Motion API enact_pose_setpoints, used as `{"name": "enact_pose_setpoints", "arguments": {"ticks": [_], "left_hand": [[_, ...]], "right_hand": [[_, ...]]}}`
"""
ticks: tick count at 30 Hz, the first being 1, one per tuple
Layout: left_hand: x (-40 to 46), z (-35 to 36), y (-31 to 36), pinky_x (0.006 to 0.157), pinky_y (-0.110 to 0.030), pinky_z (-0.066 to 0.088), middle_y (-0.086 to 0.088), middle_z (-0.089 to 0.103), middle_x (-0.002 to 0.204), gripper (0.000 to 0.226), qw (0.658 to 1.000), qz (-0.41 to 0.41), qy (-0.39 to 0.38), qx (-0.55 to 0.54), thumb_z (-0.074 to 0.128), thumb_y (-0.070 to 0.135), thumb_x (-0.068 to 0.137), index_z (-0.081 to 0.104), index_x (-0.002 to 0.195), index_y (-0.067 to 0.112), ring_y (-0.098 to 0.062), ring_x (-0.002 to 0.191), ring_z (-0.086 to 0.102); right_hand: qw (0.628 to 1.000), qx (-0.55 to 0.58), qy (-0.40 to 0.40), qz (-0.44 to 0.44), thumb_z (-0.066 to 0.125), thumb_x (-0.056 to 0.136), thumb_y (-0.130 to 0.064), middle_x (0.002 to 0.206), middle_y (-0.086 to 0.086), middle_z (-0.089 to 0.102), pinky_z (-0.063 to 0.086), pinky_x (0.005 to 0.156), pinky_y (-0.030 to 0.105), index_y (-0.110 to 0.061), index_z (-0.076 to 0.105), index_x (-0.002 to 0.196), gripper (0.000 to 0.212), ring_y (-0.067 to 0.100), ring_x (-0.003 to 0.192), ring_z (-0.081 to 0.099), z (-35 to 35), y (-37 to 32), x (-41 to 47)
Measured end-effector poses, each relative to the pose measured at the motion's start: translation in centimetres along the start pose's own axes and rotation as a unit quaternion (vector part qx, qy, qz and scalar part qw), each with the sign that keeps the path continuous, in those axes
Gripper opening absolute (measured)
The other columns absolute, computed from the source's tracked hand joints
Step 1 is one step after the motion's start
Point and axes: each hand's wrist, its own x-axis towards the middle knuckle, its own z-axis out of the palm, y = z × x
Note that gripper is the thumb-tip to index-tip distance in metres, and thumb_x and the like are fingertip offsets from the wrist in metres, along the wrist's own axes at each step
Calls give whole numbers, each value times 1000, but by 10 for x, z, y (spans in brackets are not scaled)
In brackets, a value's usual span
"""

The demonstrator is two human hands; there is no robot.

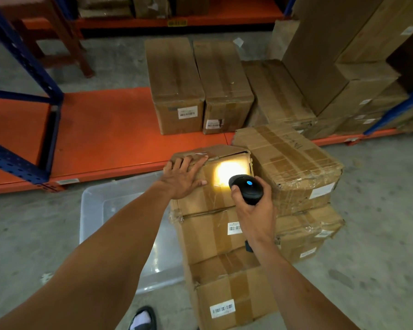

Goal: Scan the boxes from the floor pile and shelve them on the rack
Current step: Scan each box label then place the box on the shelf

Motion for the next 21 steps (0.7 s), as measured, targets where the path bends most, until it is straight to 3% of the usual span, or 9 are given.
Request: {"name": "enact_pose_setpoints", "arguments": {"ticks": [4, 10, 15, 21], "left_hand": [[-1, 0, -2, 113, -50, 21, -7, 17, 156, 73, 1000, 3, 4, -1, 22, 69, 96, -18, 152, 43, -31, 139, 21], [-1, 0, -1, 111, -50, 25, -9, 20, 154, 74, 1000, 6, 13, 12, 22, 69, 96, -16, 153, 41, -31, 137, 25], [0, 2, -1, 111, -50, 25, -8, 20, 155, 73, 1000, 8, 20, 14, 20, 70, 96, -16, 153, 41, -31, 136, 26], [-1, 6, -3, 111, -50, 25, -8, 21, 155, 73, 999, 10, 38, 14, 20, 70, 96, -15, 153, 42, -31, 136, 26]], "right_hand": [[1000, -18, 0, -9, 77, 85, -49, 97, -20, 62, 48, 77, 21, -35, 48, 141, 64, 8, 94, 62, -1, 0, 0], [1000, -22, 4, -9, 72, 76, -65, 106, -8, 69, 57, 94, 40, -41, 49, 138, 70, 19, 108, 66, 1, 3, -2], [1000, -15, 7, -2, 68, 71, -72, 111, -4, 69, 55, 91, 36, -45, 47, 136, 72, 20, 112, 63, 1, 6, -3], [1000, -16, 12, -1, 74, 78, -62, 106, -10, 68, 53, 88, 31, -39, 49, 138, 69, 17, 109, 64, 1, 7, -6]]}}
